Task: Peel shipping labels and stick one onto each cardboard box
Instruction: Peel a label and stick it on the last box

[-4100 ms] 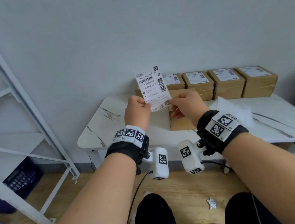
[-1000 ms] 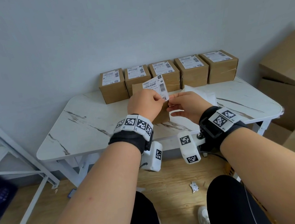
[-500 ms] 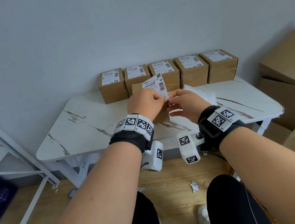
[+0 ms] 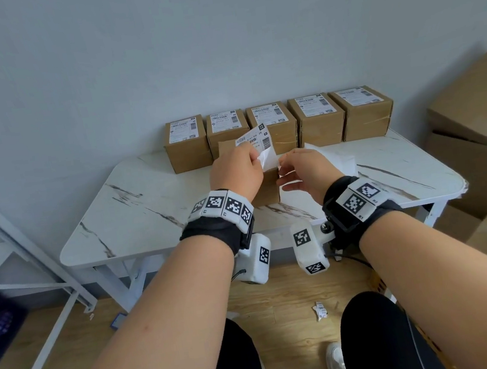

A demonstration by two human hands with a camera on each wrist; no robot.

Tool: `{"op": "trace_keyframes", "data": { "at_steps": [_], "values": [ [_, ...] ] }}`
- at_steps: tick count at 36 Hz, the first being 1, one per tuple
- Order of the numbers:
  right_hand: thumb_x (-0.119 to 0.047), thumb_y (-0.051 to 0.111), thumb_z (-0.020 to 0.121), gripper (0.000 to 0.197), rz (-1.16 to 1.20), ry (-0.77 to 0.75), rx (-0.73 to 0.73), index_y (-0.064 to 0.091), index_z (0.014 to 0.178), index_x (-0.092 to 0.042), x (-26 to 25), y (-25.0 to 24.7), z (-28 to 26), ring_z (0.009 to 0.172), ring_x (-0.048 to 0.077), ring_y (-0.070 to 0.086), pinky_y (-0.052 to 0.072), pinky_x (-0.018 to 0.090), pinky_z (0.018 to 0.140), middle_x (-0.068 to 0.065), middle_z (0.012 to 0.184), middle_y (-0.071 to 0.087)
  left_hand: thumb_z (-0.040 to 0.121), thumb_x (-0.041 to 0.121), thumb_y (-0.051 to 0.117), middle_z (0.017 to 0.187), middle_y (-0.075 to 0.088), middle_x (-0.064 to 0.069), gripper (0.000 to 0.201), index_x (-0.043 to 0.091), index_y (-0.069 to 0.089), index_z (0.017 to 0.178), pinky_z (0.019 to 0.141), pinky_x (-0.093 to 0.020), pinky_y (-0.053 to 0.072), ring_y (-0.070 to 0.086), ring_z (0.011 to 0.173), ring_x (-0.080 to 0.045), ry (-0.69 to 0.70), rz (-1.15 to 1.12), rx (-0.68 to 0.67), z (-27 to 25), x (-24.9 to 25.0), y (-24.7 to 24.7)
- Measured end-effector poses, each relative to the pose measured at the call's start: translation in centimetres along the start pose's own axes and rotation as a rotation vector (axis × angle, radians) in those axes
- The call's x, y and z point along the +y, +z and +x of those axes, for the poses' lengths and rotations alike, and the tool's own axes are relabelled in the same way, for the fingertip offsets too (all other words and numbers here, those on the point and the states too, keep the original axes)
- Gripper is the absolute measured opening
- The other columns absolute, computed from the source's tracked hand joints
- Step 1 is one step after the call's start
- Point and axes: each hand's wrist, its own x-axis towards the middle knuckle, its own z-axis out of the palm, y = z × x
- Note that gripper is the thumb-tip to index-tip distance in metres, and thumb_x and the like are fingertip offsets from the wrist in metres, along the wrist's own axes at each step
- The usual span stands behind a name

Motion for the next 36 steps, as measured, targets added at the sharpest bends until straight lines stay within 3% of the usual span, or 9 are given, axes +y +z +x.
{"op": "trace_keyframes", "data": {
  "at_steps": [5, 9, 14, 16, 21, 27, 31, 36],
  "values": [
    [-0.033, 0.054, 0.095, 0.025, -0.166, -0.116, 0.070, 0.060, 0.093, -0.009, -0.2, 0.4, 0.2, 0.064, 0.018, 0.058, 0.050, 0.032, 0.066, 0.003, 0.075, 0.058, 0.091, 0.019, 0.054, 0.104, 0.070, -0.001, 0.009, 0.017, 0.063, 0.089, 0.065, -0.027, 0.049, 0.064, 0.086, -0.021, -0.022, -0.060, 0.011, -0.1, -0.4, 0.1],
    [-0.021, 0.061, 0.090, 0.017, -0.279, -0.229, 0.119, 0.061, 0.085, -0.006, -0.2, 0.7, 0.2, 0.060, 0.014, 0.055, 0.050, 0.033, 0.068, 0.005, 0.072, 0.060, 0.091, 0.018, 0.055, 0.103, 0.070, -0.002, 0.009, 0.016, 0.063, 0.088, 0.063, -0.026, 0.046, 0.064, 0.085, -0.021, -0.044, -0.107, 0.033, -0.2, -0.4, 0.4],
    [-0.013, 0.061, 0.088, 0.011, -0.290, -0.240, 0.145, 0.060, 0.080, -0.007, -0.3, 0.7, 0.4, 0.062, 0.016, 0.054, 0.050, 0.032, 0.067, 0.010, 0.077, 0.061, 0.091, 0.014, 0.055, 0.104, 0.070, -0.005, 0.009, 0.014, 0.063, 0.090, 0.063, -0.025, 0.049, 0.065, 0.089, -0.023, -0.078, -0.211, 0.119, -0.6, -0.4, 0.5],
    [-0.013, 0.060, 0.089, 0.012, -0.267, -0.243, 0.157, 0.057, 0.078, -0.009, -0.3, 0.5, 0.5, 0.063, 0.016, 0.055, 0.051, 0.033, 0.069, 0.009, 0.077, 0.060, 0.092, 0.012, 0.053, 0.100, 0.069, -0.003, 0.010, 0.012, 0.063, 0.092, 0.058, -0.019, 0.043, 0.063, 0.086, -0.020, -0.103, -0.261, 0.179, -0.8, -0.3, 0.5],
    [-0.012, 0.059, 0.089, 0.015, -0.210, -0.214, 0.217, 0.056, 0.075, -0.012, -0.4, -0.6, 1.0, 0.063, 0.016, 0.055, 0.050, 0.030, 0.065, 0.004, 0.072, 0.057, 0.095, 0.014, 0.050, 0.079, 0.060, 0.008, 0.011, 0.015, 0.060, 0.089, 0.054, -0.017, 0.036, 0.055, 0.071, -0.012, -0.172, -0.350, 0.271, -0.3, 0.0, 0.2],
    [-0.011, 0.058, 0.090, 0.012, -0.171, -0.158, 0.269, 0.060, 0.078, -0.008, -0.6, -2.7, 1.2, 0.064, 0.017, 0.055, 0.052, 0.030, 0.066, 0.004, 0.073, 0.057, 0.094, 0.015, 0.049, 0.084, 0.067, 0.002, 0.013, 0.022, 0.055, 0.084, 0.069, -0.039, 0.057, 0.067, 0.075, -0.020, -0.240, -0.481, 0.290, 1.0, 0.5, 0.8],
    [-0.007, 0.055, 0.087, 0.010, -0.146, -0.114, 0.328, 0.060, 0.079, -0.005, -0.7, -4.5, 1.3, 0.062, 0.019, 0.054, 0.050, 0.031, 0.062, 0.006, 0.071, 0.056, 0.094, 0.015, 0.049, 0.084, 0.067, 0.001, 0.013, 0.022, 0.055, 0.084, 0.069, -0.041, 0.058, 0.067, 0.075, -0.021, -0.299, -0.517, 0.318, 1.7, 0.9, 1.1],
    [-0.007, 0.053, 0.086, 0.022, -0.114, 0.017, 0.397, 0.063, 0.105, -0.001, -0.5, -6.6, 1.8, 0.058, 0.019, 0.055, 0.048, 0.027, 0.053, 0.006, 0.070, 0.057, 0.092, 0.013, 0.050, 0.084, 0.066, 0.000, 0.010, 0.019, 0.055, 0.085, 0.066, -0.036, 0.057, 0.068, 0.076, -0.023, -0.336, -0.512, 0.330, 2.4, 1.3, 1.3]
  ]
}}
